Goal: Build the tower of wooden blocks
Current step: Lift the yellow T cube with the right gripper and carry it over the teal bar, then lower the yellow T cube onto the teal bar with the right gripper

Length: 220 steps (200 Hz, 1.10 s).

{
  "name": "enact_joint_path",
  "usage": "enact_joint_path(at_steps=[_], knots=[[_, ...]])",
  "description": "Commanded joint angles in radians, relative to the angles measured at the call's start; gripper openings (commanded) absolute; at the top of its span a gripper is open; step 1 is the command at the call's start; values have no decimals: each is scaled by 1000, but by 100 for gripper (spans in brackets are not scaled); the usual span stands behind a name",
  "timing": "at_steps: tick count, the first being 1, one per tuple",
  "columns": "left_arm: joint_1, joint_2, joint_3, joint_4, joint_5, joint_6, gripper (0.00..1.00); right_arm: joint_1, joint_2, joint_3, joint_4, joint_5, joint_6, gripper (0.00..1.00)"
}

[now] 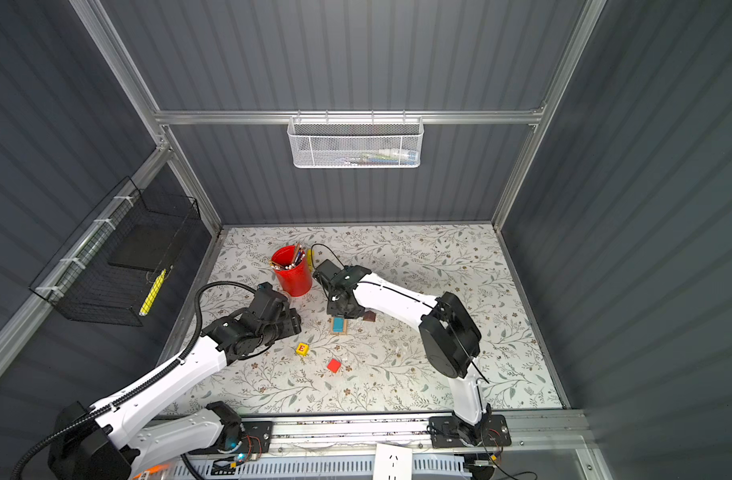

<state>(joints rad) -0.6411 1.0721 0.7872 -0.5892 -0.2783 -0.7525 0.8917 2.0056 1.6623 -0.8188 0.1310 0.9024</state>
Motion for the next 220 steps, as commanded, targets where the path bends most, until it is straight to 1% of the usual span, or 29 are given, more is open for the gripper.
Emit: enact_joint_path(at_steps=[1,58,220], knots=[[-5,-33,-24,-52,-37,2,75,20,44,55,-51,47,50,27],[-5,-83,-40,-75,-60,-5,75,38,124,132,-100,77,60,29],[-5,-68,-37,-75,-60,-5,77,47,176,147,-112,68,46,34]])
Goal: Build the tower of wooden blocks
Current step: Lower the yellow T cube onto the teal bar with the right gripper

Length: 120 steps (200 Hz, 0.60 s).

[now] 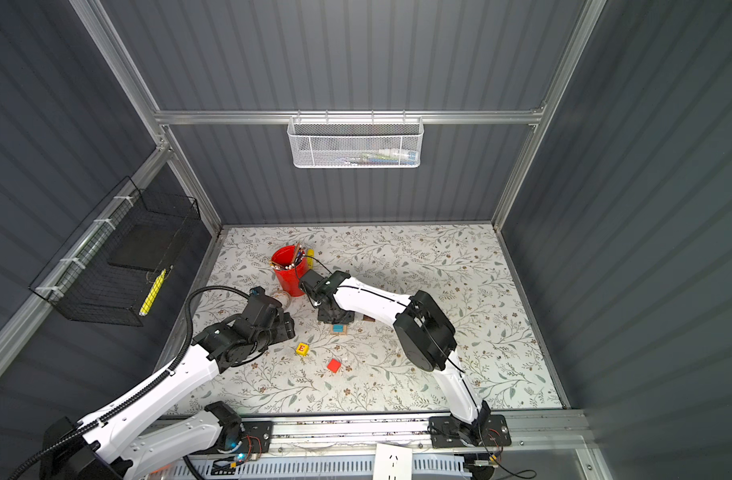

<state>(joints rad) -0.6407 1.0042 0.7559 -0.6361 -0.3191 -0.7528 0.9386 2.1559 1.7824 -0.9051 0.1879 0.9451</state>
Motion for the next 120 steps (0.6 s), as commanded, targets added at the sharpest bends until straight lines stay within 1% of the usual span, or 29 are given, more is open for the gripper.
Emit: enact_joint_path(at_steps=[1,19,63,86,102,120], knots=[[-5,-1,-6,-28,-20,-5,77,1,25,26,-26,11,4,34],[-5,1,-6,-29,-20,-5,77,2,32,29,-28,9,3,36],[-5,5,-6,-27,-19,-4,77,2,39,42,-28,1,-3,46],[-5,7,-3,-27,-20,-3,77,0,44,54,-45,15,-2,50],[-5,8,-6,-24,-20,-3,77,-4,45,54,-44,15,1,51],[-5,10,-5,-20,-18,-4,77,-8,54,62,-44,12,4,51]])
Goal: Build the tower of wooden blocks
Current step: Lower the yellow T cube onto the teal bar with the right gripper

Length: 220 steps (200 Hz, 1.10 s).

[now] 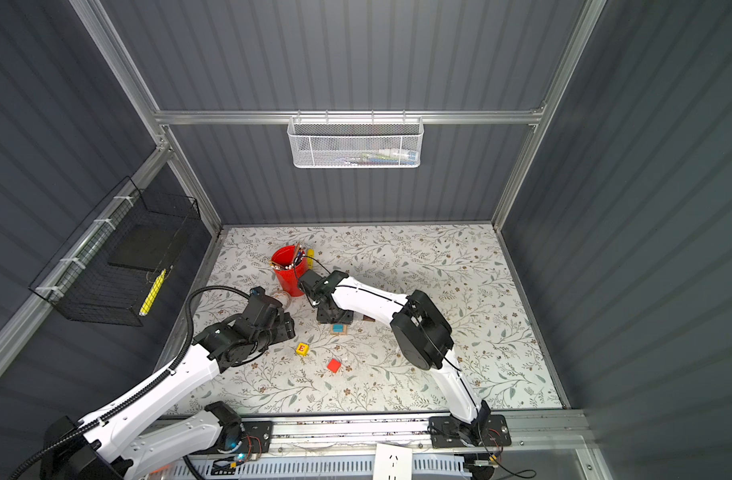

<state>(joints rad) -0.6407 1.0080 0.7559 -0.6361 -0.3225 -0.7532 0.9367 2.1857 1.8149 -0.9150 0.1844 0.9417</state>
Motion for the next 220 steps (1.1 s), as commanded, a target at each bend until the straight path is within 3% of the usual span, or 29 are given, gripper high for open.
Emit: enact_joint_path(at_steps=[1,123,185,220], knots=[[-5,7,-6,-20,-14,-4,77,-6,25,30,-35,16,9,50],[-5,18,-2,-11,-6,-5,78,-10,45,35,-31,5,2,40],[-5,23,6,-17,-3,-2,78,-11,23,35,-25,-8,-4,49],[-5,21,23,-37,15,-7,78,-11,-63,-7,0,7,-15,56]])
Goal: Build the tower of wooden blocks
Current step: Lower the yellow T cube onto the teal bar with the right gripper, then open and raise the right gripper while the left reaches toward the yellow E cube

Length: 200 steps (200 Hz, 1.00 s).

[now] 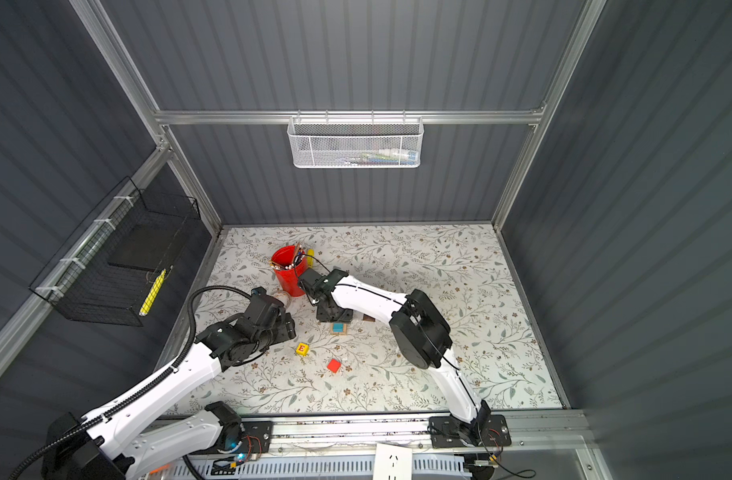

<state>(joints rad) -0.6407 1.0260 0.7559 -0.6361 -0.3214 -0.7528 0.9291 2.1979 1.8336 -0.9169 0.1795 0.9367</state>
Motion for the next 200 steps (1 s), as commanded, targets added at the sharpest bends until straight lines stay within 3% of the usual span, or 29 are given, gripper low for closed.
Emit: enact_joint_path(at_steps=[1,61,114,179,200], knots=[[-5,3,23,-38,15,-8,78,-3,-79,-29,3,13,-11,56],[-5,34,44,-88,119,-107,82,-9,-303,-218,130,14,-91,68],[-10,101,26,-50,237,-266,81,-26,-517,-478,310,-29,-264,81],[-95,217,-23,71,201,-486,76,-92,-739,-739,501,-174,-443,99],[-103,279,-15,71,186,-525,75,-129,-785,-794,562,-236,-470,99]])
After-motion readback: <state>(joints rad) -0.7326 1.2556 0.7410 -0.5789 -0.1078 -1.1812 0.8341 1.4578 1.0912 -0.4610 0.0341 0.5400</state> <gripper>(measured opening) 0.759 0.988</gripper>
